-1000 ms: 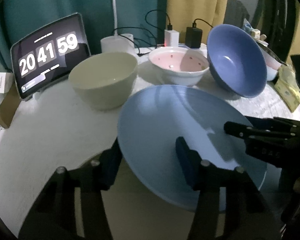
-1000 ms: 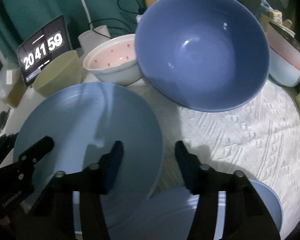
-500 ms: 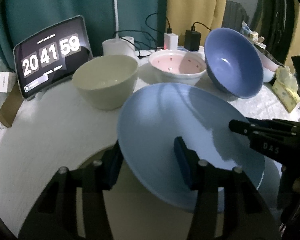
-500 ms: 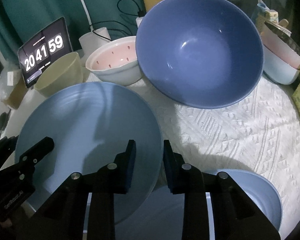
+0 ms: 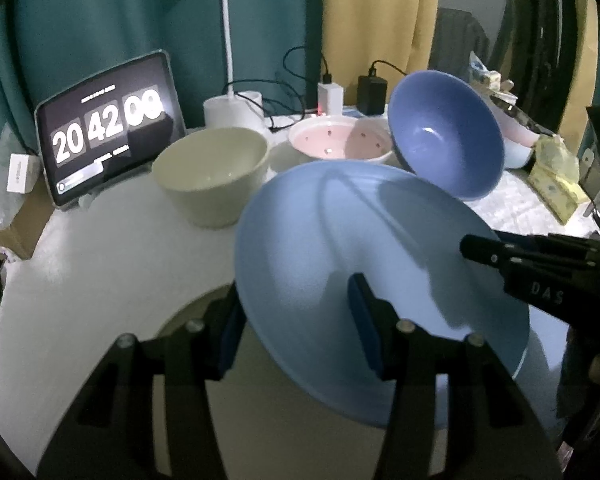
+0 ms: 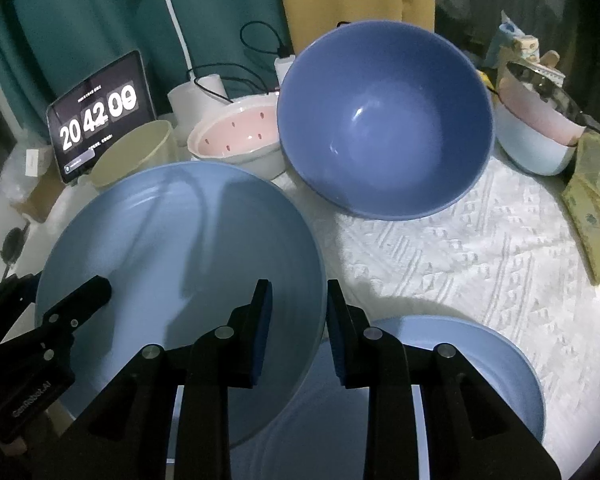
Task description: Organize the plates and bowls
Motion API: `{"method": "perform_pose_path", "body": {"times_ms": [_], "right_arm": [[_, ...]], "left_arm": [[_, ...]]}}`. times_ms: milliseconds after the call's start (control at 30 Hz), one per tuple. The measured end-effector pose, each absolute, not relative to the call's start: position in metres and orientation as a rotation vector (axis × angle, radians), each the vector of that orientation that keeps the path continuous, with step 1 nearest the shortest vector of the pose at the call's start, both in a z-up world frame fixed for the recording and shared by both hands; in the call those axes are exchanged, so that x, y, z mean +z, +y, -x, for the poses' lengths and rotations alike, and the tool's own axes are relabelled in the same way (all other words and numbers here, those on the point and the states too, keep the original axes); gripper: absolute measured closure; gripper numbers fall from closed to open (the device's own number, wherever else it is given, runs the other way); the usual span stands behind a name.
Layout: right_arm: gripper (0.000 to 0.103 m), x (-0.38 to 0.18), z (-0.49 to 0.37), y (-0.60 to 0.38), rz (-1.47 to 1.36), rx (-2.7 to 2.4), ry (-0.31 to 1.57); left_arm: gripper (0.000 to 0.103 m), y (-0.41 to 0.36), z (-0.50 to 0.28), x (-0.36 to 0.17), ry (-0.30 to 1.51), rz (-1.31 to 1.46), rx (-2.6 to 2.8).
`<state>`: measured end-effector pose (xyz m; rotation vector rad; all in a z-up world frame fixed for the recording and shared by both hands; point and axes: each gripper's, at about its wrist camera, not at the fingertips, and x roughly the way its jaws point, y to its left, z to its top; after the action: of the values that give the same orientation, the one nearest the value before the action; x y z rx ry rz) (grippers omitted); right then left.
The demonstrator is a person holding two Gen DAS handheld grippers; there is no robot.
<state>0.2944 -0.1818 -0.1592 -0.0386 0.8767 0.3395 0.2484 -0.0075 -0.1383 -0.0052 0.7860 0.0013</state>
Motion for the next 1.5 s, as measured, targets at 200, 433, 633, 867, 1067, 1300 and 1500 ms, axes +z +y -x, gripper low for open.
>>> {"method": "perform_pose_path", "body": {"times_ms": [200,433,633,867,1067,1300,1500], "right_arm": [[0.074,-0.151,-0.283,-0.187,0.031,0.329,0.855],[0.074,-0.145,-0.269,-0.197,0.021,0.320,0.835],[0.074,-0.141,-0.259,-0.208,0.007,0.308,0.823],[0.074,-0.140,-0.249,-0.225,-0.012,0.296,0.812],[0.074,-0.141,-0.242,-0.242,-0.035,0.282,0.807],[0.074,-0.144,-0.235,-0.264,-0.066,0.257,0.805],[0.074,-0.147,-0.231,-0.286,-0.088,0.234,0.802]], "left_arm": [[0.052,-0.013,-0.238,-0.132,0.768,-0.004,-0.011],[0.052,-0.023,-0.227,-0.126,0.757,-0.015,-0.025],[0.052,-0.034,-0.219,-0.123,0.750,-0.031,-0.041],[0.052,-0.048,-0.213,-0.122,0.757,-0.051,-0.061],[0.052,-0.064,-0.209,-0.124,0.764,-0.075,-0.082],[0.052,-0.089,-0.206,-0.127,0.775,-0.110,-0.119],[0.052,-0.109,-0.204,-0.131,0.795,-0.135,-0.148]]}}
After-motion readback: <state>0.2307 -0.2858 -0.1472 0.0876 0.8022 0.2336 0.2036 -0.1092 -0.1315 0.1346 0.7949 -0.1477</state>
